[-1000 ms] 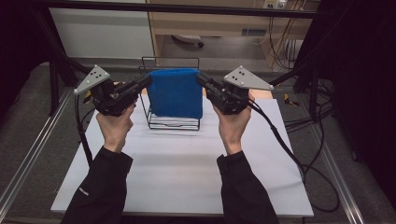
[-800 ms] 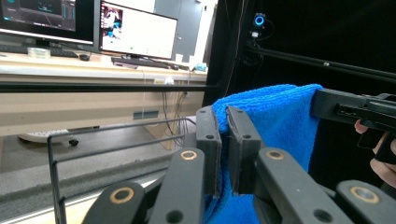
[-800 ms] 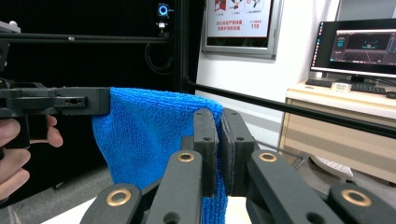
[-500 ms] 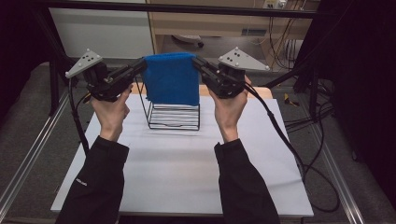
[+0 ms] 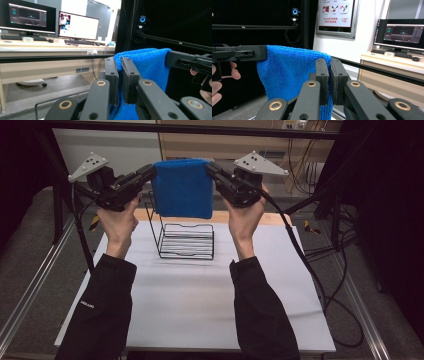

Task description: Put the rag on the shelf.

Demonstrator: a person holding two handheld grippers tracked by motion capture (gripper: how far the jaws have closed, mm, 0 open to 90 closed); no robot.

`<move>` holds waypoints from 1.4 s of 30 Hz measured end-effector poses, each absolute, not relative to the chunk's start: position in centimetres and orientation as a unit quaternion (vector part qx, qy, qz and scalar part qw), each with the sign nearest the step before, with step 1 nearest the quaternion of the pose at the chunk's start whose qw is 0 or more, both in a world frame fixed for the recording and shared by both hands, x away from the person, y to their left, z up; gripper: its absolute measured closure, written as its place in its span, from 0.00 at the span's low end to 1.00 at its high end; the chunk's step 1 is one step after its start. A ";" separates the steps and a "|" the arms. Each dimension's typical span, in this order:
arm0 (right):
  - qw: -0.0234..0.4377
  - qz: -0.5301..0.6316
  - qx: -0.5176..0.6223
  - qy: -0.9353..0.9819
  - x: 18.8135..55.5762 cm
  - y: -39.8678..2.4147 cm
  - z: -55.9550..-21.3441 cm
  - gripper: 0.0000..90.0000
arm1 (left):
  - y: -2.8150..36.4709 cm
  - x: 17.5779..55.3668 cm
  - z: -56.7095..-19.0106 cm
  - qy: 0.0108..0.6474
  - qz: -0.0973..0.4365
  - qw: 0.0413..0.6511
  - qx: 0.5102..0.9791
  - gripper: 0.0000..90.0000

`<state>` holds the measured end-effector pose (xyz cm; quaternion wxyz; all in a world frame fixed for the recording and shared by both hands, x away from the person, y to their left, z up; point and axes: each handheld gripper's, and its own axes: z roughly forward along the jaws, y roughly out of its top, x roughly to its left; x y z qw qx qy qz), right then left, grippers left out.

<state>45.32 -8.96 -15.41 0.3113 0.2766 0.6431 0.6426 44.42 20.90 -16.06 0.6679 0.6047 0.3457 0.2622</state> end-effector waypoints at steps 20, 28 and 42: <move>0.317 0.638 0.280 0.644 48.5 -8.3 -14.0 0.96 | 21.1 47.7 -14.5 0.357 0.270 0.668 0.594 0.93; 0.313 0.632 0.287 0.648 50.0 -7.9 -13.7 0.96 | 21.2 49.0 -14.7 0.367 0.269 0.671 0.586 0.93; 0.309 0.616 0.298 0.661 52.4 -7.5 -14.9 0.96 | 21.3 50.9 -16.3 0.377 0.274 0.652 0.598 0.93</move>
